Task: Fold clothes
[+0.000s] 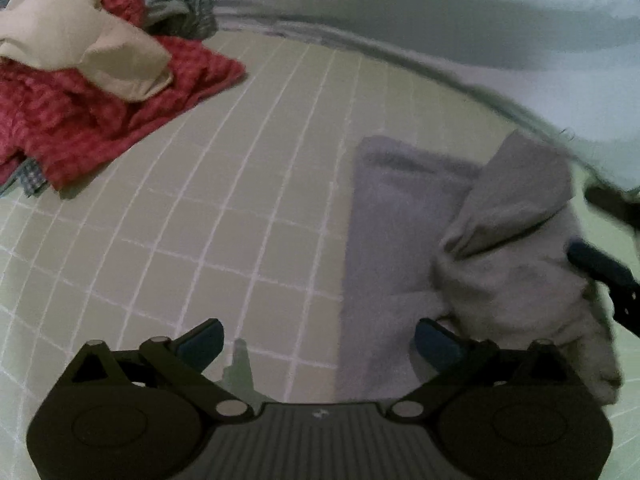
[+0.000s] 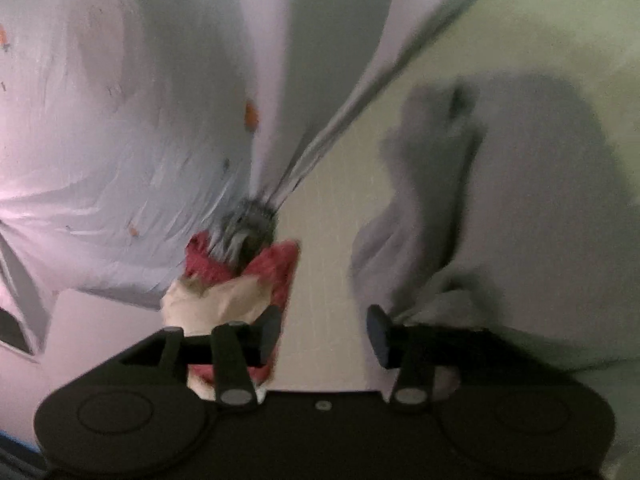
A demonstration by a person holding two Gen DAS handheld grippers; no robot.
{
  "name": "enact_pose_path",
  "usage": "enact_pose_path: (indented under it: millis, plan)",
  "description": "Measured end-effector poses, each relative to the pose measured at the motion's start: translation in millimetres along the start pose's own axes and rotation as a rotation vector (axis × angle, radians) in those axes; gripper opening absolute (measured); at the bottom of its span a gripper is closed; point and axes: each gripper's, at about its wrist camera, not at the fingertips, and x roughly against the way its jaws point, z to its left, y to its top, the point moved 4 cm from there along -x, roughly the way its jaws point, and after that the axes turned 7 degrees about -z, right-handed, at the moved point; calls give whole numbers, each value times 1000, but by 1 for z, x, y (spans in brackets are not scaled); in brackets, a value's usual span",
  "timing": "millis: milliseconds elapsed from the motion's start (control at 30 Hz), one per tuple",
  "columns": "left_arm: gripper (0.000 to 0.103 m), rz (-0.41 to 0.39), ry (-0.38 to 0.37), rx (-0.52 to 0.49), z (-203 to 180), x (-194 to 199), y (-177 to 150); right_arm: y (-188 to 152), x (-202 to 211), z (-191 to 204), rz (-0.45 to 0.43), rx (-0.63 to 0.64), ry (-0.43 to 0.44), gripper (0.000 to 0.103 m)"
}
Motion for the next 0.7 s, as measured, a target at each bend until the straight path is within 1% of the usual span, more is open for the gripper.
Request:
enact_pose_path:
  millis: [33,67,100,133,200,300,333,400,433,467,533,567,600,633,700]
  plan:
    - [93,-4,-25,4,-4,1,2,5,10,-3,-43,50,-49,49]
    - [91,-8,-51,8,-8,3,4,10,20,-8,-83,106,-120,49]
    - [87,-11,-84,14,-11,4,6,14,27,-14,-108,148,-193,49]
    - [85,-14,-129,24,-16,4,8,14,32,-22,-115,171,-252,49]
    - [85,-13,-196,53,-23,1,14,11,40,-41,-111,189,-352,49]
    - [85,20,-235,92,-32,-11,18,-2,47,-60,-96,149,-387,51]
    - [85,33,-242,97,-35,-16,18,-5,48,-63,-98,144,-391,55]
    - [85,60,-256,107,-41,-25,18,-5,44,-61,-100,162,-403,59]
    - [82,77,-257,100,-44,-30,16,-5,43,-60,-99,172,-408,60]
    - [77,86,-258,90,-47,-33,14,-3,44,-60,-97,180,-412,61]
    - [40,97,-248,64,-52,-36,8,-2,46,-62,-94,195,-417,61]
    - [27,98,-238,51,-53,-37,5,-2,47,-62,-93,204,-418,61]
    - [13,84,-250,53,-53,-34,4,-3,46,-61,-91,212,-418,62]
    - [11,69,-259,53,-52,-31,4,-4,46,-60,-89,219,-417,62]
    - [10,10,-246,28,-50,-15,7,-5,47,-59,-87,235,-420,62]
